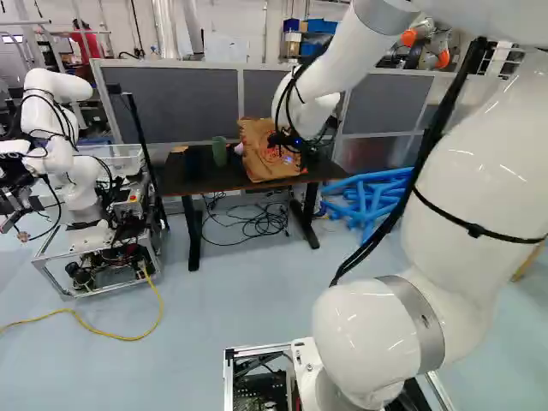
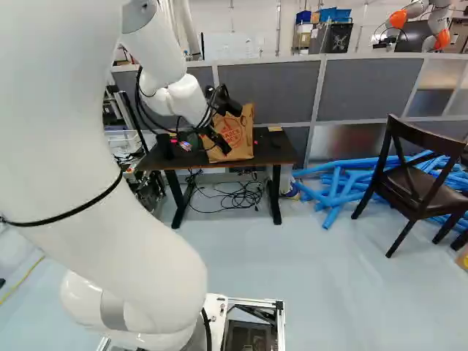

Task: Pick up the bag on the ground and place it on the table

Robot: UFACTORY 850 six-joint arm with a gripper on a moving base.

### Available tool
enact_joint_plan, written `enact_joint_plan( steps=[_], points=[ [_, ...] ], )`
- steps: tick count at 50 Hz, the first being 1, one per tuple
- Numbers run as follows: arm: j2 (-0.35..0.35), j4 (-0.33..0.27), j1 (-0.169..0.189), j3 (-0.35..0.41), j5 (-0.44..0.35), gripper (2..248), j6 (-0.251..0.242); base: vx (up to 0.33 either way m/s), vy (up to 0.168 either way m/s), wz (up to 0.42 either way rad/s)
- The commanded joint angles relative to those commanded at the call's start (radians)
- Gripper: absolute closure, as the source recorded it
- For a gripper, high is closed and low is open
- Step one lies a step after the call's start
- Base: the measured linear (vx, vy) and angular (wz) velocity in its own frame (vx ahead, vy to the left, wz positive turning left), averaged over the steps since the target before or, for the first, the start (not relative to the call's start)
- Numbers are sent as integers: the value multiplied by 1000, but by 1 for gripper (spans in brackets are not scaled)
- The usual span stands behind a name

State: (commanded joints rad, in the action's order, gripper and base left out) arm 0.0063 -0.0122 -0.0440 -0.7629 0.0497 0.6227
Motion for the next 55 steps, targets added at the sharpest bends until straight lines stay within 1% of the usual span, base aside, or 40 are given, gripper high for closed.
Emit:
enact_joint_plan(
  steps=[15,30,42,55],
  points=[
    [60,3,10,148,-202,3,-136,0,0,0],
    [113,5,18,280,-382,3,-258,0,0,0],
    [150,7,24,370,-506,3,-341,0,0,0],
    [184,8,30,455,-622,3,-420,0,0,0]
  ],
)
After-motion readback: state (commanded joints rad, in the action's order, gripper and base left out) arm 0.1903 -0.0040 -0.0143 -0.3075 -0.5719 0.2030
